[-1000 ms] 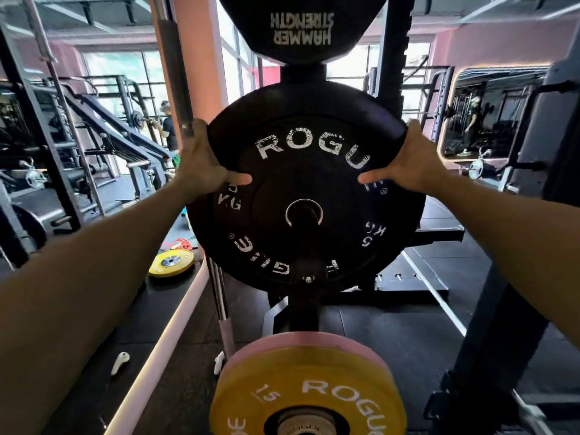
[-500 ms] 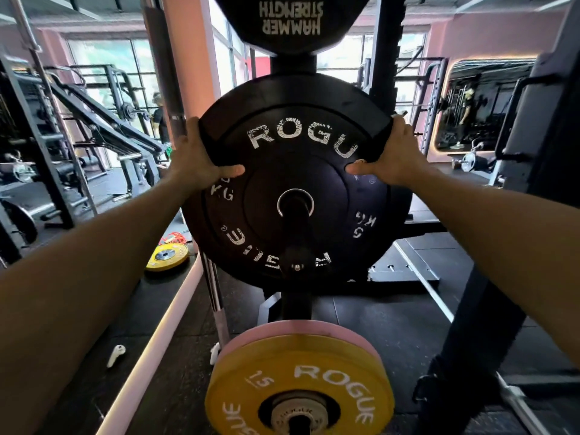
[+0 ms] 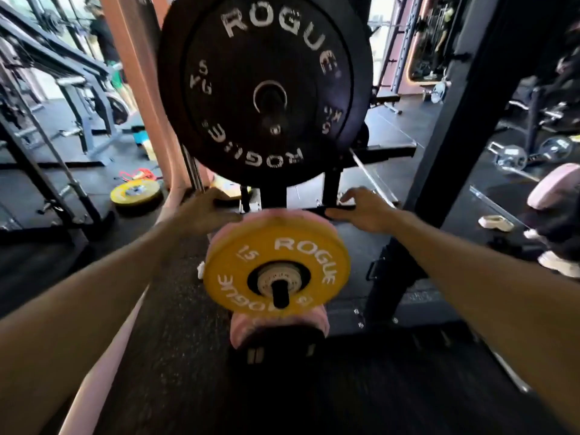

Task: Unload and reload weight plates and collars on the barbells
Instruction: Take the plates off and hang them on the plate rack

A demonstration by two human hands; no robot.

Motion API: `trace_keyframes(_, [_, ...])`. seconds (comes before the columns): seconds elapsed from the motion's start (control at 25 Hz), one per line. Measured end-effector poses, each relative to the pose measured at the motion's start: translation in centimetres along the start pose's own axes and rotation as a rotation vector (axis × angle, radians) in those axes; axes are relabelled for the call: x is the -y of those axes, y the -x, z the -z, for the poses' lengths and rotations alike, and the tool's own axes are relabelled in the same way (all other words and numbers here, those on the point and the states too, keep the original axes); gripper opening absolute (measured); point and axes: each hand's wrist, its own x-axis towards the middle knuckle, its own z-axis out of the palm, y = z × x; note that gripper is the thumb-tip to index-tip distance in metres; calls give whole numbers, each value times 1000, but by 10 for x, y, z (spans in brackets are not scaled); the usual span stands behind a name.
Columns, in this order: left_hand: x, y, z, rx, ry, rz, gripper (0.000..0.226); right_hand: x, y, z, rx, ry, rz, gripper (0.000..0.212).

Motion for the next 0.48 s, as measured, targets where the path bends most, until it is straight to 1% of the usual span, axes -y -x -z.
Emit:
trace_keyframes(0.08, [20,50,-54,107,3,66,64,-21,57,-43,115,28,-134,43])
trace_keyframes(0.16, [39,105,-110,211,62,132,51,-40,120,-82,212,52,-276,57])
trace_keyframes(0.24, [55,161,-162,338,74,162,45,-56,188,-118,309,57,-396,71])
trace_keyframes(0.32, [67,211,-206,460,46,192,46,-72,256,-148,377,18,-493,71])
trace_keyframes(0.48, [80,313,-282,776,-14,258,52,-104,402,-196,486,-87,-722,67])
